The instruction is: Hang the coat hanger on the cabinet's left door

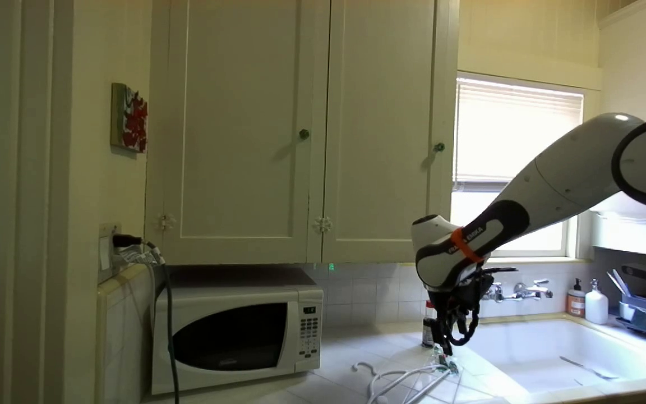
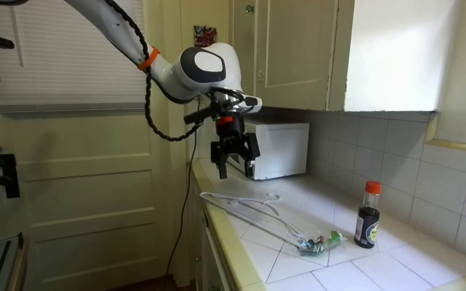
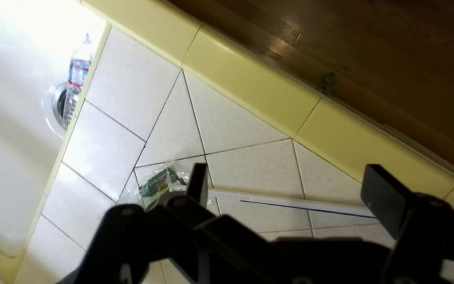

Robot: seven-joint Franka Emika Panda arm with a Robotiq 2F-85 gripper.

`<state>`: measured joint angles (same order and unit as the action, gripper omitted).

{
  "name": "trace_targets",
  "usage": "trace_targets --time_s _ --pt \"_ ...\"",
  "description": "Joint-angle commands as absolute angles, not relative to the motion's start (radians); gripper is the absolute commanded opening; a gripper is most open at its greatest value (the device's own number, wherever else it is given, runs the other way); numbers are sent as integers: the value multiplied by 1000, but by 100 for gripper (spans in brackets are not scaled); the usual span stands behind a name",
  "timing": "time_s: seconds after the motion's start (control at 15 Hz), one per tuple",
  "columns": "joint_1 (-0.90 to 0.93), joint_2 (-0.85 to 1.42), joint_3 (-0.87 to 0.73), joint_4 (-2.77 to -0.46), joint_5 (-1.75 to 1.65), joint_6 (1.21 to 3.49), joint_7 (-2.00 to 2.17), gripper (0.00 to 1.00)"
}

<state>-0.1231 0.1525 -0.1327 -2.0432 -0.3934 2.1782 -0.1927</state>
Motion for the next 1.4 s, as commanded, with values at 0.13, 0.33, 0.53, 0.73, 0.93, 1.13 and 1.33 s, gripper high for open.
trace_targets --time_s 0.13,0.33,0.53,0.73,0.93,1.13,1.33 --pt "-187 369 -122 -1884 -359 2266 -547 100" --pt "-192 482 -92 -1742 -353 2184 -676 100" --pt "-183 468 -92 -1756 -346 2147 -663 100" --pt "-183 535 -77 -1651 -318 2050 -699 100" --pt "-216 523 -67 -1713 -364 2277 -827 100" --pt "-251 544 -55 -1745 -344 2469 -958 100" --pt "-303 563 -11 -1776 -292 2616 -1123 100"
